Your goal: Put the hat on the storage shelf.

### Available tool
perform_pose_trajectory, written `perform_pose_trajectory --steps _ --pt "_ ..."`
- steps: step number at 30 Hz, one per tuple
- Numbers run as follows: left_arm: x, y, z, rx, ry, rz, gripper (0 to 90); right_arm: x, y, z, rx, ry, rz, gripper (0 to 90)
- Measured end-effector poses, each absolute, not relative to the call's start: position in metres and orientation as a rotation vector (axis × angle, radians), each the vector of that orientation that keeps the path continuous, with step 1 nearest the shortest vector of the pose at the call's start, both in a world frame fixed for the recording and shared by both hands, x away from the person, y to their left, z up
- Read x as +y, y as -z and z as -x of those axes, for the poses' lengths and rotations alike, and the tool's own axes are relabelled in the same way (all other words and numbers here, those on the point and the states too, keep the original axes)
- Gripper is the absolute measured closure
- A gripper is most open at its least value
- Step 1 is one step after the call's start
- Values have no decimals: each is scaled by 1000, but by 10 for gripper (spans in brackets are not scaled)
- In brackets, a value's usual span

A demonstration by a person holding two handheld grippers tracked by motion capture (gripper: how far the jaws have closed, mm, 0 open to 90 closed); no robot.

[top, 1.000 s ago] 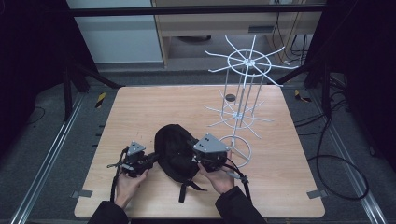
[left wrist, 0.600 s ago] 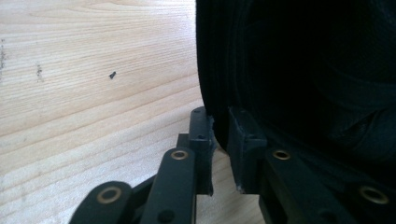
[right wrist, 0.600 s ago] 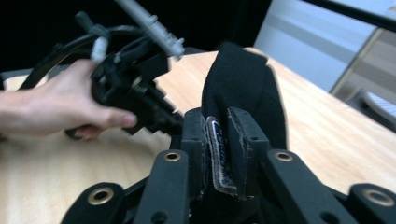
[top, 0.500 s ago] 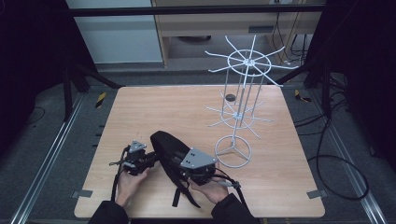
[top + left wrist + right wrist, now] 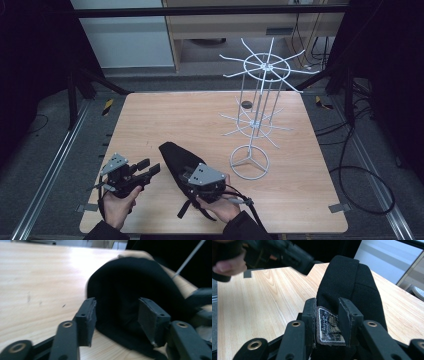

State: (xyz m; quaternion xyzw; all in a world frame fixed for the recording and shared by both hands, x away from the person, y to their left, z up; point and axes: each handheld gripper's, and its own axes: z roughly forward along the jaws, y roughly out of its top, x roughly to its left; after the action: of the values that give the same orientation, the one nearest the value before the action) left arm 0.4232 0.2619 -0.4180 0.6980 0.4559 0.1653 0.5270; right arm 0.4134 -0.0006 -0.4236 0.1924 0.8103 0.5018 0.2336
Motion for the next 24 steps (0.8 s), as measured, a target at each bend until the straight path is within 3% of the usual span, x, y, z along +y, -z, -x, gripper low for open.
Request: perform_pose_trajectory --steps 10,20,24 --pt "244 411 -427 1052 -346 -1628 301 1 426 -411 2234 -1401 -521 664" --pt "226 417 -440 1073 -279 -1631 283 2 426 -409 2248 -1420 -512 656" --pt "224 417 -442 1070 -275 -1629 331 2 426 -407 2256 -1417 -497 651"
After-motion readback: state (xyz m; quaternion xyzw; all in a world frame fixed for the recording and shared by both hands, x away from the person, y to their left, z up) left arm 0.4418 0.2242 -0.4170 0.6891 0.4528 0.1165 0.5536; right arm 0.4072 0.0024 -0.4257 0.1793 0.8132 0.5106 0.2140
